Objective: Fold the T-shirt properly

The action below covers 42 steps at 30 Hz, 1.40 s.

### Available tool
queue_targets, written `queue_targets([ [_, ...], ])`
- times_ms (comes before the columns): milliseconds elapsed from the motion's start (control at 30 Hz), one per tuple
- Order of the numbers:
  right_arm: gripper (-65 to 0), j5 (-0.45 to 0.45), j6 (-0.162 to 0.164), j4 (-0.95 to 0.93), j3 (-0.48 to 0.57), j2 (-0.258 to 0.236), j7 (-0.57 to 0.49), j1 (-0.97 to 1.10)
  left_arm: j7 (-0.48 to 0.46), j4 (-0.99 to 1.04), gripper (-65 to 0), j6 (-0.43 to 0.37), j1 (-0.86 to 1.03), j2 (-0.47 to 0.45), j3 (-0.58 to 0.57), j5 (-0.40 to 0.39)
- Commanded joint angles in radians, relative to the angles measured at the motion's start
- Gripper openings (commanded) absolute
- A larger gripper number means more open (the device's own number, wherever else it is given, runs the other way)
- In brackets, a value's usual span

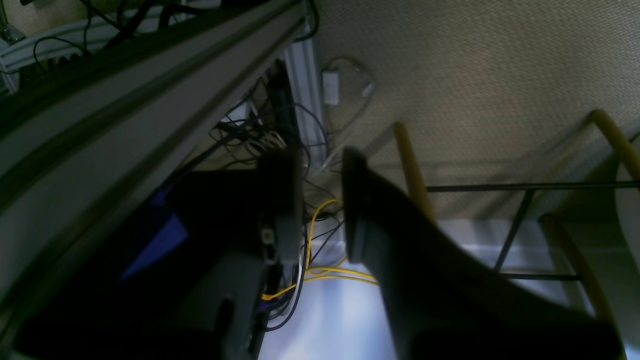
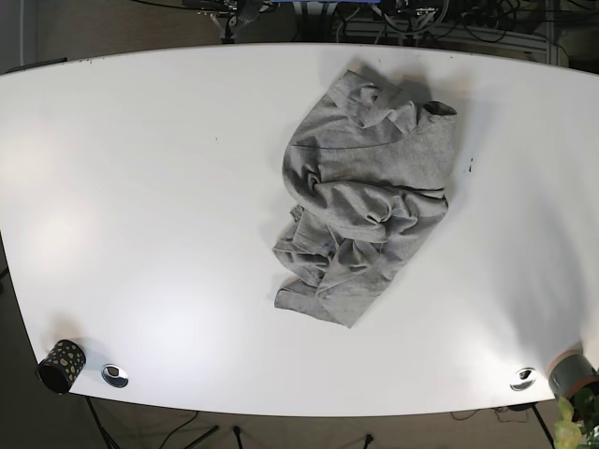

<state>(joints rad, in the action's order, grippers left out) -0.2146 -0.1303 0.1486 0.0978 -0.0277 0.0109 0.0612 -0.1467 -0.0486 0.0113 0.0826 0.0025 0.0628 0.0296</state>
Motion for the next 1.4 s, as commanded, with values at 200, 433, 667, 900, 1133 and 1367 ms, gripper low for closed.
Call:
queue_targets([
  [200, -52.5, 0.005, 0.007, 0.01, 0.01, 0.002, -0.015, 0.01, -0.008, -0.014, -31.4, -0.006, 0.009, -0.034, -0.005, 0.002],
  [433, -52.5, 0.005, 0.008, 0.01, 0.01, -0.001, -0.079, 0.038, -0.008, -0.201, -31.7, -0.006, 0.127, -0.031, -0.007, 0.003],
  [667, -52.6, 0.005, 0.008, 0.035, 0.009, -0.013, -0.098, 0.079, -0.004, -0.305, -31.7, -0.006, 0.202, -0.029, -0.007, 0.003],
  [900, -52.6, 0.005, 0.01, 0.225, 0.009, -0.031, -0.045, 0.18, -0.004, -0.446, -31.8, -0.006, 0.293, -0.032, -0.005, 0.002],
  [1133, -52.8, 0.005, 0.01, 0.395, 0.007, -0.057, 0.027, 0.276, -0.001, -0.67, -31.8, -0.006, 0.434, -0.034, -0.005, 0.003],
  [1367, -52.8, 0.005, 0.01, 0.573, 0.007, -0.088, 0.057, 0.394, -0.001, -0.891, -31.8, -0.006, 0.581, -0.035, -0.005, 0.003],
])
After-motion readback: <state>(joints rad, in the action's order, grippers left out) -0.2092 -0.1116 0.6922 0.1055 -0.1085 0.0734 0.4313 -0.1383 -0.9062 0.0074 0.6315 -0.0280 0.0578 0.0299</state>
